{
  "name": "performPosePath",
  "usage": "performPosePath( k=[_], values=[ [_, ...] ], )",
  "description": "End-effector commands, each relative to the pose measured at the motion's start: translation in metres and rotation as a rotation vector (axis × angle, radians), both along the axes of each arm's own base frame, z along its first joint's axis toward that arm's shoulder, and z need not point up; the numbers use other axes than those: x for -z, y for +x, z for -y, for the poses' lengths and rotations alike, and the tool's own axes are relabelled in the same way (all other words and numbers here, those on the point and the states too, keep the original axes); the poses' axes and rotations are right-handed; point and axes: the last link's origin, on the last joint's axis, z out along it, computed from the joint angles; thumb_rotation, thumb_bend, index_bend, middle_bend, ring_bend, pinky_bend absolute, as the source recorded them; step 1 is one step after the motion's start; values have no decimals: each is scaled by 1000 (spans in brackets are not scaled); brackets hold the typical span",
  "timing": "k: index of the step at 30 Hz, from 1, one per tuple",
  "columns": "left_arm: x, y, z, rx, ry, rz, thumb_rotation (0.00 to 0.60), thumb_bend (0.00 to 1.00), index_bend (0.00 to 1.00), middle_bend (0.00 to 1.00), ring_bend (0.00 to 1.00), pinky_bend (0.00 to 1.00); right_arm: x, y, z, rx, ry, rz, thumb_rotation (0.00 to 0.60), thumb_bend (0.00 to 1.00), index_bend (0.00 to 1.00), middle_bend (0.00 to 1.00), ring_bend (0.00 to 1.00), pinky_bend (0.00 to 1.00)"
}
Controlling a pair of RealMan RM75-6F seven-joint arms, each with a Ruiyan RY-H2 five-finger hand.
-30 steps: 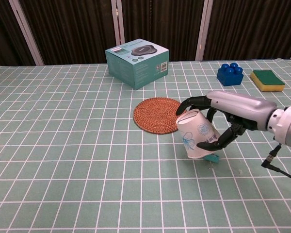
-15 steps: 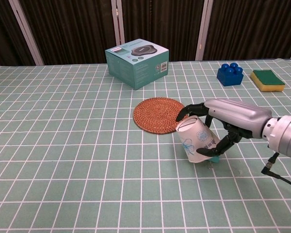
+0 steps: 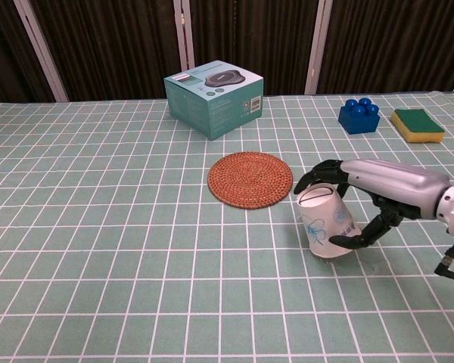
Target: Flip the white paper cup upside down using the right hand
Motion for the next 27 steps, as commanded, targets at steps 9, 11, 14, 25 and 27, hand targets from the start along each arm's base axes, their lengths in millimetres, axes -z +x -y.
performPosePath(
  k=[9,11,14,25,27],
  values=[
    [1,1,1,2,-1,-2,600,0,0,0,0,0,-9,-11,-14,-15,41,-11,600,213,109,109,0,207],
    [1,1,1,3,-1,-2,600,0,0,0,0,0,-11,-11,-17,-21,43,-10,600,212,107,105,0,206],
    [0,2,1,4,-1,0,600,0,0,0,0,0,-13,-12,-23,-19,50,-6,600,212,102,91,0,204],
    [-2,5,5,18,3,10,600,0,0,0,0,0,-25,-8,-36,-60,5,13,600,207,75,18,0,169],
    [-2,6,6,23,4,12,600,0,0,0,0,0,-31,-7,-38,-71,-13,17,600,207,73,16,0,165]
  ],
)
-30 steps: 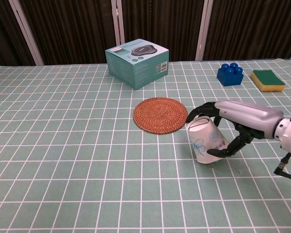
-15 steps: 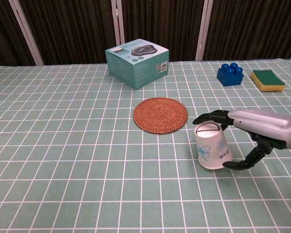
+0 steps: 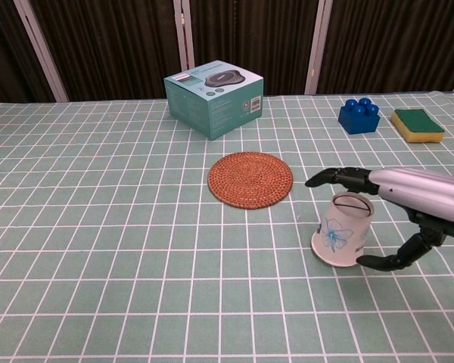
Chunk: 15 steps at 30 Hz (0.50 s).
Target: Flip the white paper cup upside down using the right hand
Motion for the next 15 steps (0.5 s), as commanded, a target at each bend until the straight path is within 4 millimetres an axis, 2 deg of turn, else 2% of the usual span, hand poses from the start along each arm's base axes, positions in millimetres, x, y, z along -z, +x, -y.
performPosePath(
  k=[1,7,13,15],
  values=[
    [-1,1,1,6,0,3,600,0,0,0,0,0,-11,1,-3,-18,-33,7,600,207,72,15,0,164],
    [-4,5,5,23,6,13,600,0,0,0,0,0,-40,-3,-13,-32,-104,30,600,203,68,11,0,150],
    [-8,9,9,50,19,24,600,0,0,0,0,0,-87,-16,-26,-51,-246,59,600,193,63,8,0,116],
    [-8,9,11,57,25,24,600,0,0,0,0,0,-101,-21,-30,-52,-297,66,600,174,48,2,0,65]
  ],
)
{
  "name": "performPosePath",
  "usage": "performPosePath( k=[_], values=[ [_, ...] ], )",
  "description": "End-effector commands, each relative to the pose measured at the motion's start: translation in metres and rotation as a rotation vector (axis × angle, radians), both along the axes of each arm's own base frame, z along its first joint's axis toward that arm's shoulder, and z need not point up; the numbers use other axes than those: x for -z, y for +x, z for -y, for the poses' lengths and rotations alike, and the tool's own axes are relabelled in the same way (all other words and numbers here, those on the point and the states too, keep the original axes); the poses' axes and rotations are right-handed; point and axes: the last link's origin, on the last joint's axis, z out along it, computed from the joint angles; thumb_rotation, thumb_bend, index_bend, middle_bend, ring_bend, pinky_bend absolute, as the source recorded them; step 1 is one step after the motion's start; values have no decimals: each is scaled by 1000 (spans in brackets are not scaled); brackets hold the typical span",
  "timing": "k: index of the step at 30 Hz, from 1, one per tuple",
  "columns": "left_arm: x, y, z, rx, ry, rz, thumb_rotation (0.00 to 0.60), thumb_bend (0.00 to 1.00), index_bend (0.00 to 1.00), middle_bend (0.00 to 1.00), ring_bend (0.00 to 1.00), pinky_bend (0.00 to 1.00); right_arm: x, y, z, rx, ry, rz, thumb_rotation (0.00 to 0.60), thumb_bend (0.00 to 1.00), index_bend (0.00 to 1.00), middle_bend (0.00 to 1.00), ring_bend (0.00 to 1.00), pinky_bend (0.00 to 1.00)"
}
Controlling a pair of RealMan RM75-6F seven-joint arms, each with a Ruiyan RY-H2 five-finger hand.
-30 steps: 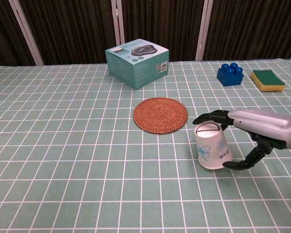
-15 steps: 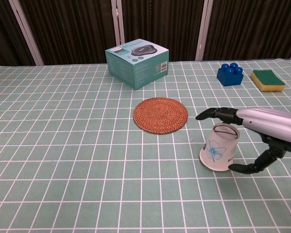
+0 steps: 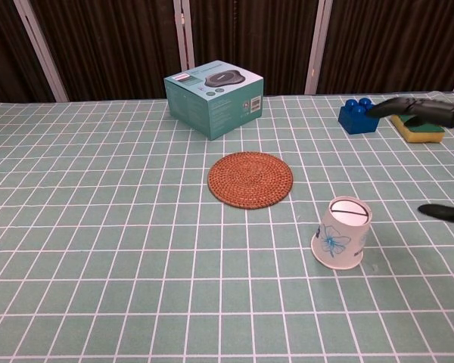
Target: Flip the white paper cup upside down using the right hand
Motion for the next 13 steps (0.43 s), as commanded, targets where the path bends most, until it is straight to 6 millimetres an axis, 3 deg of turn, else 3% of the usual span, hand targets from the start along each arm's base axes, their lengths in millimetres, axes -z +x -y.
performPosePath(
  k=[1,6,13],
  values=[
    [-1,1,2,8,9,0,600,0,0,0,0,0,-35,-13,-12,-2,-116,11,600,157,38,0,0,43],
    [-3,1,4,20,34,-19,600,0,0,0,0,0,-60,-31,-17,45,-245,-60,600,1,0,0,0,0],
    [-3,1,6,27,45,-28,600,0,0,0,0,0,-77,-50,-30,168,-358,-125,600,0,0,0,0,0]
  ],
)
